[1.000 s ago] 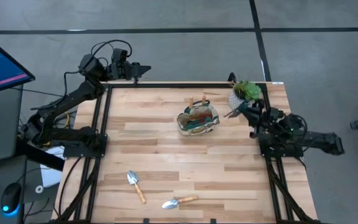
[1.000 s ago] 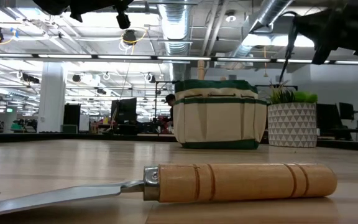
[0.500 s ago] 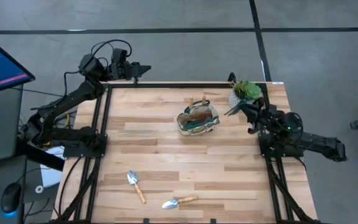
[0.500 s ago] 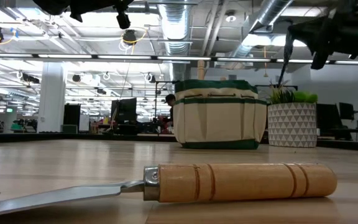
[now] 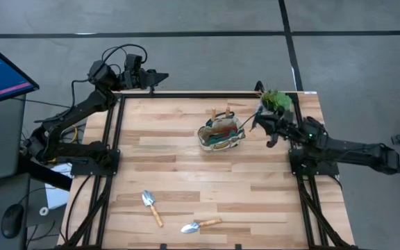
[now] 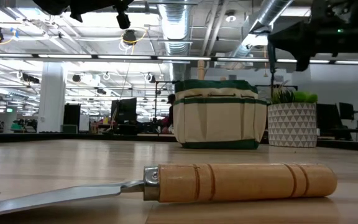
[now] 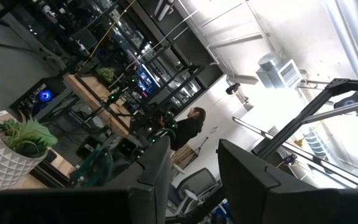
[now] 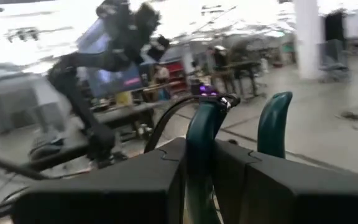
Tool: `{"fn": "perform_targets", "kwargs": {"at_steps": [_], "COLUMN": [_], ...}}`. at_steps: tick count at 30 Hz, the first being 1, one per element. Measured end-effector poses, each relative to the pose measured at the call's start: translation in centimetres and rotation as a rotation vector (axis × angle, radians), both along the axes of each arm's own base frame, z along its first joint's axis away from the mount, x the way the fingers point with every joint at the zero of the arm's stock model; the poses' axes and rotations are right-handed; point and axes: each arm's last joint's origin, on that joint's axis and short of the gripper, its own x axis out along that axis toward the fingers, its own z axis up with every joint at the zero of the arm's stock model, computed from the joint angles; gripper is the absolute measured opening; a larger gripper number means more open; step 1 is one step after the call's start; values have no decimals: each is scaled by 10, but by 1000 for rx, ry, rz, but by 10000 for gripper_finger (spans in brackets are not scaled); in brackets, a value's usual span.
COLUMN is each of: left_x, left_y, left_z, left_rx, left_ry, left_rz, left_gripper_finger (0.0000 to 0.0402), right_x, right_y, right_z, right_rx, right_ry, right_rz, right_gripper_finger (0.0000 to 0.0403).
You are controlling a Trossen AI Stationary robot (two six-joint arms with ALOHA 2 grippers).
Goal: Pick & Place Garden tools in Gardening bag
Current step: Put the shear scissors into the gardening bag
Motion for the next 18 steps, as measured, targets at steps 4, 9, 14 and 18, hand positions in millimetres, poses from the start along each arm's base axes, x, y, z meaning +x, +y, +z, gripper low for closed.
{"fn": "perform_targets", "kwargs": {"at_steps": [4,9,14,18], "left_x": [0,0,0,0], "left_y": [0,0,0,0], "left_z": [0,0,0,0], "left_rx": [-2,-3,-4,-3], "left_ry": [0,0,0,0], "left_rz": [-1,-1,-1,-1], "left_gripper_finger": [108,108,108,108], "right_x": [8,11,14,19], "right_y": [-5,-14,-23,-26], "right_z": [-3,-2,-5,-11], "right_rx": [-22,-47,-39,-31], "right_ry": [1,-55,-54,-28], "right_rz": [60,112,140,167], "right_gripper_finger": [39,39,39,39]}}
